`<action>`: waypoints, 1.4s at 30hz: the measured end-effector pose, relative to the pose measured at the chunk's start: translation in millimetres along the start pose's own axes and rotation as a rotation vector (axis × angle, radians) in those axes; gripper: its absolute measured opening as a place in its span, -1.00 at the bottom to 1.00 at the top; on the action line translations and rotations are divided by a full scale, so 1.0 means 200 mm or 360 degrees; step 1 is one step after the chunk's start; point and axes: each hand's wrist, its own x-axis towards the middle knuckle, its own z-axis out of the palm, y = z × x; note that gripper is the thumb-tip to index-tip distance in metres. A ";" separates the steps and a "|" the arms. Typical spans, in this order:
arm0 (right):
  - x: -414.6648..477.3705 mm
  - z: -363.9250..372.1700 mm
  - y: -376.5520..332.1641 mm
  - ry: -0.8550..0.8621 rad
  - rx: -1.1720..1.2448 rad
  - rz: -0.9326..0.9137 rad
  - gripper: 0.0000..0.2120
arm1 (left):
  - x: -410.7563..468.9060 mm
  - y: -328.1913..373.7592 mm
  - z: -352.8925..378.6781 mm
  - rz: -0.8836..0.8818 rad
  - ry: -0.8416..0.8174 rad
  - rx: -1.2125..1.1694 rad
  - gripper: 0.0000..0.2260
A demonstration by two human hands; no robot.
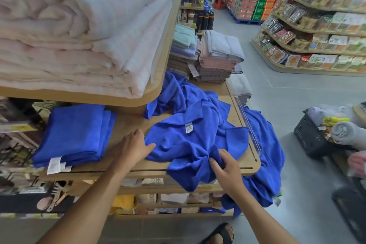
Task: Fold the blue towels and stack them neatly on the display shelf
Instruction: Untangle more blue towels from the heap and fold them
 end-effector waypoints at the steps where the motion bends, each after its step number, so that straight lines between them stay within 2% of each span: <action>1: 0.00 0.00 0.00 -0.0009 0.0023 -0.0001 -0.79 | 0.02 -0.01 -0.02 0.0031 -0.0107 -0.0043 -0.68; 3: -0.01 -0.01 -0.02 -0.0023 0.0130 0.0055 -0.76 | 0.05 0.00 -0.04 0.0115 -0.0238 -0.0367 -0.80; 5: -0.03 -0.03 -0.08 -0.0025 0.0150 0.0042 -0.82 | 0.05 0.04 -0.08 0.0184 -0.0201 -0.1051 -0.81; 7: -0.03 -0.07 -0.17 0.0035 -0.0051 -0.0166 -0.87 | 0.01 0.10 -0.15 0.0173 -0.0220 -0.1891 -0.81; 9: 0.00 -0.12 -0.32 0.0012 -0.0206 -0.0457 -0.85 | -0.04 0.17 -0.22 0.0211 -0.0366 -0.2478 -0.82; 11: 0.03 -0.16 -0.50 -0.0175 -0.0098 -0.0533 -0.81 | -0.08 0.25 -0.28 0.0313 -0.0454 -0.2731 -0.83; 13: 0.08 -0.18 -0.66 -0.0303 -0.0014 -0.0536 -0.80 | -0.13 0.32 -0.33 0.0404 -0.0528 -0.2858 -0.68; 14: 0.10 -0.18 -0.72 -0.0306 0.0005 -0.0554 -0.80 | -0.15 0.35 -0.36 0.0429 -0.0540 -0.2879 -0.64; 16: 0.15 -0.17 -0.81 -0.0274 0.0014 -0.0591 -0.79 | -0.19 0.40 -0.39 0.0460 -0.0550 -0.2874 -0.69; 19: 0.22 -0.15 -0.87 -0.0193 0.0098 -0.0492 -0.96 | -0.25 0.45 -0.43 0.0548 -0.0641 -0.2843 -0.79; 21: 0.24 -0.13 -0.89 -0.0116 0.0109 -0.0420 -0.88 | -0.29 0.46 -0.43 0.0624 -0.0733 -0.2783 -0.79; 26: 0.27 -0.12 -0.88 -0.0009 0.0026 -0.0357 -0.82 | -0.37 0.46 -0.43 0.0608 -0.0756 -0.2584 -0.54; 28: 0.28 -0.12 -0.87 0.0039 -0.0038 -0.0343 -0.83 | -0.40 0.44 -0.45 0.0670 -0.0761 -0.2561 -0.54; 29: 0.28 -0.13 -0.87 0.0050 -0.0063 -0.0339 -0.83 | -0.41 0.43 -0.46 0.0746 -0.0722 -0.2483 -0.56; 32: 0.30 -0.15 -0.86 0.0034 -0.0202 -0.0396 -0.80 | -0.46 0.42 -0.46 0.1104 -0.0351 -0.1922 -0.71; 37: 0.33 -0.22 -0.85 -0.0328 -0.0060 -0.0466 -0.73 | -0.54 0.41 -0.51 0.1059 -0.0073 -0.1496 -0.75; 42: 0.36 -0.36 -0.89 -0.0395 -0.0072 -0.0616 -0.75 | -0.63 0.49 -0.66 0.1216 0.0355 -0.1067 -0.73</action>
